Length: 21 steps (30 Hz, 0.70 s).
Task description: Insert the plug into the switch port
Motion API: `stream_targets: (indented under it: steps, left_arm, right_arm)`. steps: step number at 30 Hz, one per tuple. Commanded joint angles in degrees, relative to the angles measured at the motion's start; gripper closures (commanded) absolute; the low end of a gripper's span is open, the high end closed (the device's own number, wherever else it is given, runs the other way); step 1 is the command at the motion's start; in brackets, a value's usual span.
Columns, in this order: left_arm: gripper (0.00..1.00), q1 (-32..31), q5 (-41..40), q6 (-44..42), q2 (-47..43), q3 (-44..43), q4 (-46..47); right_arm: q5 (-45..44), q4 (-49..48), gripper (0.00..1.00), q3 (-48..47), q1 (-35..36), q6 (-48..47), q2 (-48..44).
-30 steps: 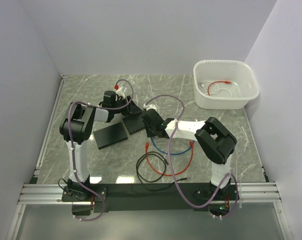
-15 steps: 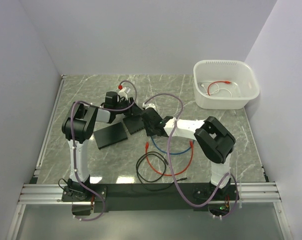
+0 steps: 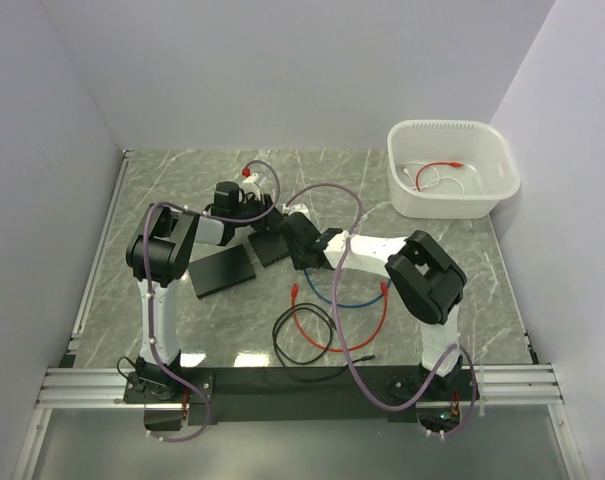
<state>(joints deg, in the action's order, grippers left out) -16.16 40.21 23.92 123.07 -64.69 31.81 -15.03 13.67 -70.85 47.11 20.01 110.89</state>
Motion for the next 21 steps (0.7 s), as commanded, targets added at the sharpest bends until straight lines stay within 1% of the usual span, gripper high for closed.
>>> stream_targets:
  steps: [1,5,7,15,21]
  left_arm:
    - [0.57,-2.29,-0.39,-3.88,2.62,1.31,-6.15]
    - [0.57,-2.82,0.40,-4.85,2.71,1.76,-6.06]
    - [0.60,-3.08,0.40,-5.46,2.79,1.84,-6.06]
    - [0.68,-3.08,1.02,-5.90,3.41,1.15,-6.93]
    - [0.68,-3.08,1.89,-6.25,3.67,0.79,-7.38]
  right_arm:
    - [-3.78,-3.74,1.00,-4.65,-0.09,-1.90,0.82]
    - [-5.45,-2.77,1.00,-7.02,-0.18,-3.48,1.52]
    - [-6.15,-2.25,1.00,-8.34,-0.18,-4.36,2.04]
    - [-7.65,-2.16,1.00,-12.20,-0.27,-6.12,4.94]
    - [-6.33,-2.33,1.00,-14.14,-1.67,-6.47,6.62]
